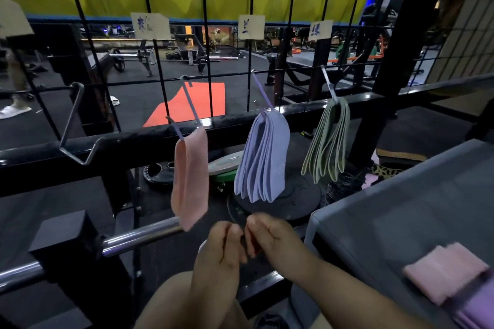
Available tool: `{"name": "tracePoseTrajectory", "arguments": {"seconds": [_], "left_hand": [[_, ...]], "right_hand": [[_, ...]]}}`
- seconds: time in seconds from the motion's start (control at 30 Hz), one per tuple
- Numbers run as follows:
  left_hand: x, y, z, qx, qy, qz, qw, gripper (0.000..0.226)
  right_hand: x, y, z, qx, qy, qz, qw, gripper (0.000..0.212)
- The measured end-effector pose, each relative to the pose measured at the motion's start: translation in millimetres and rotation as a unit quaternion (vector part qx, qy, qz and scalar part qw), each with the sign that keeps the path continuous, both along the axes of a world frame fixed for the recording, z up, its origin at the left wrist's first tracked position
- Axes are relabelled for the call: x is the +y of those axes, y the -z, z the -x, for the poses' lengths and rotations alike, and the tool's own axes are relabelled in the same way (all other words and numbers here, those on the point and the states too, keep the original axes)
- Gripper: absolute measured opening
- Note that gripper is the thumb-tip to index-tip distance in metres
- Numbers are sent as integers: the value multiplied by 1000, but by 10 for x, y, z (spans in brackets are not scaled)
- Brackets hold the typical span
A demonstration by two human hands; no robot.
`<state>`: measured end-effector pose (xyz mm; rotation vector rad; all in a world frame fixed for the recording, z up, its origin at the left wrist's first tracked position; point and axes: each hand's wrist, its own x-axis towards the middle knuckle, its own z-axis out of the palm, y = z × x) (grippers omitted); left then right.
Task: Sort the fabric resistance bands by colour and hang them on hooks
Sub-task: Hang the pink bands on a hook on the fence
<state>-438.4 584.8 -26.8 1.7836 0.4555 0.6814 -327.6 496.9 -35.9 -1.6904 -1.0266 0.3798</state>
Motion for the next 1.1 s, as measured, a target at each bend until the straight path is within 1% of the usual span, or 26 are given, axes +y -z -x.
{"name": "tracePoseTrajectory", "arguments": {"seconds": [0.07,0.13,0.23,0.37,0.43,0.53,0.6,0.7,0.77,0.87,0.93,1.0,1.1], "left_hand": [[-64,16,-66,3,9,8,1000,25],[-153,20,-158,10,24,17,1000,29],[-276,38,-327,35,47,-30,998,30],[-437,90,-571,84,87,-81,989,27],[-570,94,-694,85,110,-90,986,25],[-783,115,-890,86,145,-107,980,27],[-945,129,-1016,85,164,-111,976,28],[-1182,138,-1184,93,195,-95,972,25],[-1332,150,-1291,124,217,-106,962,20],[-1551,189,-1421,154,250,-142,945,12],[-1679,198,-1447,172,278,-176,929,24],[-1767,223,-1454,185,309,-201,911,39],[-1826,280,-1465,217,342,-208,890,52]], "right_hand": [[-74,24,-37,-5,17,4,1000,44],[-176,66,-88,9,36,6,999,44],[-400,116,-177,43,74,2,996,42],[-782,112,-331,35,151,17,988,45],[-974,69,-385,23,182,19,983,45],[-1232,75,-518,-4,236,48,971,45],[-1406,78,-625,3,259,61,964,45],[-1684,20,-719,15,288,89,953,43],[-1885,-43,-764,-11,319,108,942,39],[-2219,-95,-877,-58,354,175,917,31],[-2447,-123,-945,-71,354,210,909,25],[-2664,-155,-973,-59,324,233,915,20],[-2882,-176,-977,-33,263,289,920,26]]}}
